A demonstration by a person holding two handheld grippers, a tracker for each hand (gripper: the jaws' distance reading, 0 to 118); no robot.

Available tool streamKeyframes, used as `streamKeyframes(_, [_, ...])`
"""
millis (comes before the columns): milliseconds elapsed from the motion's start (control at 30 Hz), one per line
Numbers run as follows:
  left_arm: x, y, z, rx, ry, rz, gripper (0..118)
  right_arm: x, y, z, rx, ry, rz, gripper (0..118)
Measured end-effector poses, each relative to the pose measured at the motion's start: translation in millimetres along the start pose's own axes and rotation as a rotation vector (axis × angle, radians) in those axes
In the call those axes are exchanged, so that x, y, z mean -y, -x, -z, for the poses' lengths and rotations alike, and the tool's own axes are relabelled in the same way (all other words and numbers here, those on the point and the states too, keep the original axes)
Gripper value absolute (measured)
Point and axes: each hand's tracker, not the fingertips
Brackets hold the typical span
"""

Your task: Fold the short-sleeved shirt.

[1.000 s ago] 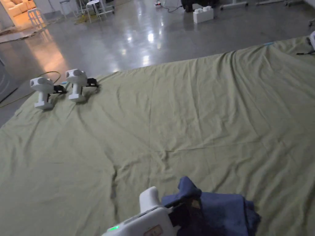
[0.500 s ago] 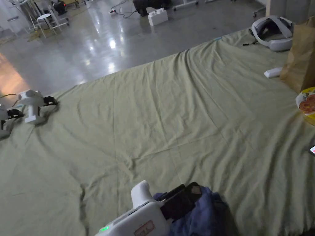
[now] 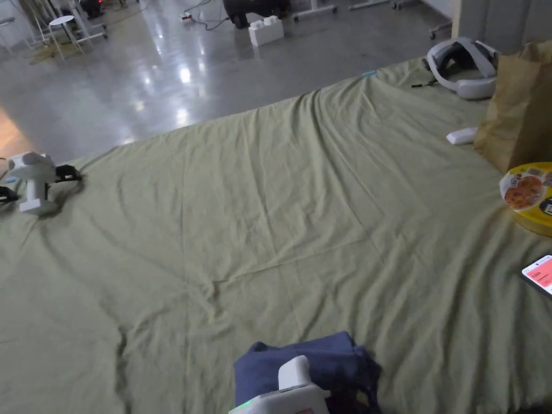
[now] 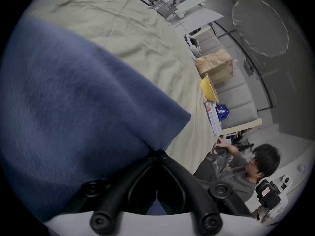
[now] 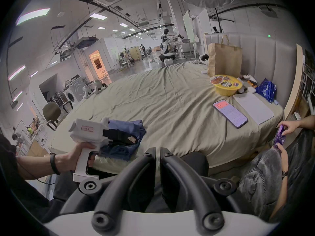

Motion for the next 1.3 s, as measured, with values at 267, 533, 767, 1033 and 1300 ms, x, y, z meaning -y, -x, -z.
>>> streamKeyframes(267, [-14,-20,-101,0.144,-0.237,0.074,3,-17,26,71,-0.183,0.104,-0.014,6])
streamKeyframes(533, [12,52,-196,0.052,-0.331,-0.063,32,-44,75,220,-0.275,0.295,-0.026,6])
streamKeyframes(767, [11,103,-181,0.127,-0.325,-0.211,118,-31,49,272,-0.218,0.520,0.118,6])
streamKeyframes(1033, [-8,113,-93,0.203,-0.157,-0.202,117,-28,58,267,-0.195,0.501,0.045,6])
streamKeyframes(1300, [-11,97,-93,0.146,-0.162,-0.208,35,-37,57,257,-0.205,0.493,0.061,6])
